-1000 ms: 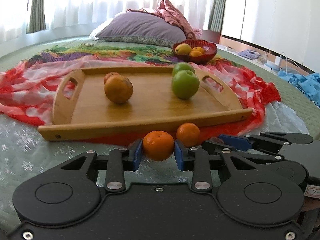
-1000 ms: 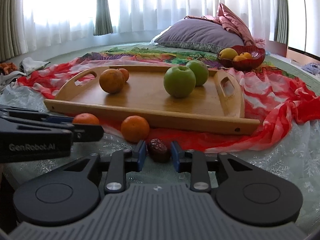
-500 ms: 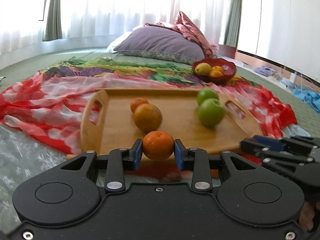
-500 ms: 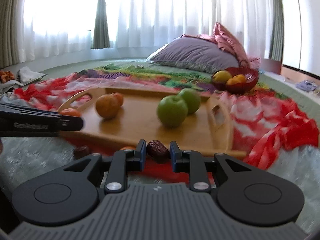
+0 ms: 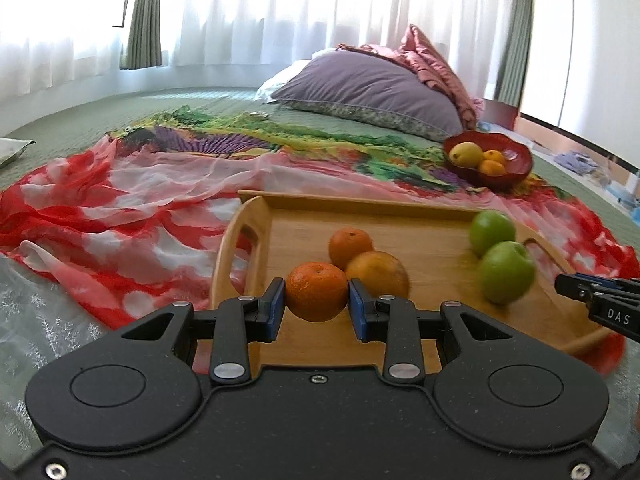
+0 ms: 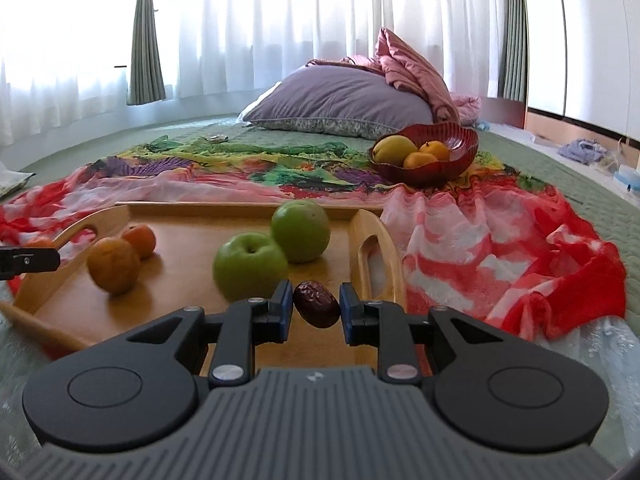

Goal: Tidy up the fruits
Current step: 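Carry the mandarin with the left tool while the right tool carries the date over the tray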

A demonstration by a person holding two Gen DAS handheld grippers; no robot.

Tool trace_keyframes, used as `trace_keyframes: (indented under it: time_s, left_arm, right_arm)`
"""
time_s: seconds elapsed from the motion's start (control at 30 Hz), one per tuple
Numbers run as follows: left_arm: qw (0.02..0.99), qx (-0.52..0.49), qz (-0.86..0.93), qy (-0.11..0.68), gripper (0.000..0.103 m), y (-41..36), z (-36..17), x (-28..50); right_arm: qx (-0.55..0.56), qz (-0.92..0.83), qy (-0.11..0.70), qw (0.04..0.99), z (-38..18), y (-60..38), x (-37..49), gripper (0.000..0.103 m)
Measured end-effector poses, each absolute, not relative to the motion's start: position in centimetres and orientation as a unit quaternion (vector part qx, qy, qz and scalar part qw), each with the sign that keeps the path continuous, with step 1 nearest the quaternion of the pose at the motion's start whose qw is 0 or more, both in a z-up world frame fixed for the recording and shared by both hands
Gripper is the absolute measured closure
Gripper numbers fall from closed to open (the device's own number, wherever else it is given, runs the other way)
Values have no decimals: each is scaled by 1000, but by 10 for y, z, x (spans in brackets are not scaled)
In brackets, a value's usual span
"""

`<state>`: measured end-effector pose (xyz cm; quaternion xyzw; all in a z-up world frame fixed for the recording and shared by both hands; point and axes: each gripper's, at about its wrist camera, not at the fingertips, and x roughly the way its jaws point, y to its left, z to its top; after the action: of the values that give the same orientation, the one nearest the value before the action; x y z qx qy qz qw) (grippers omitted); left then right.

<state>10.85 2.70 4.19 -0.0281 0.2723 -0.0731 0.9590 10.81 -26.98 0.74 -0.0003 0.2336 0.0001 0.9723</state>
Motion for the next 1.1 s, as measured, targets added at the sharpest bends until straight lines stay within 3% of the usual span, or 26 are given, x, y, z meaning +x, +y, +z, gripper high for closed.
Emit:
trace_keyframes:
  time_s: [1.1]
  left_arm:
    - [953, -18, -51, 298, 71, 17, 8, 141]
  right_arm:
    - [1, -12, 277, 961, -15, -270, 151, 73]
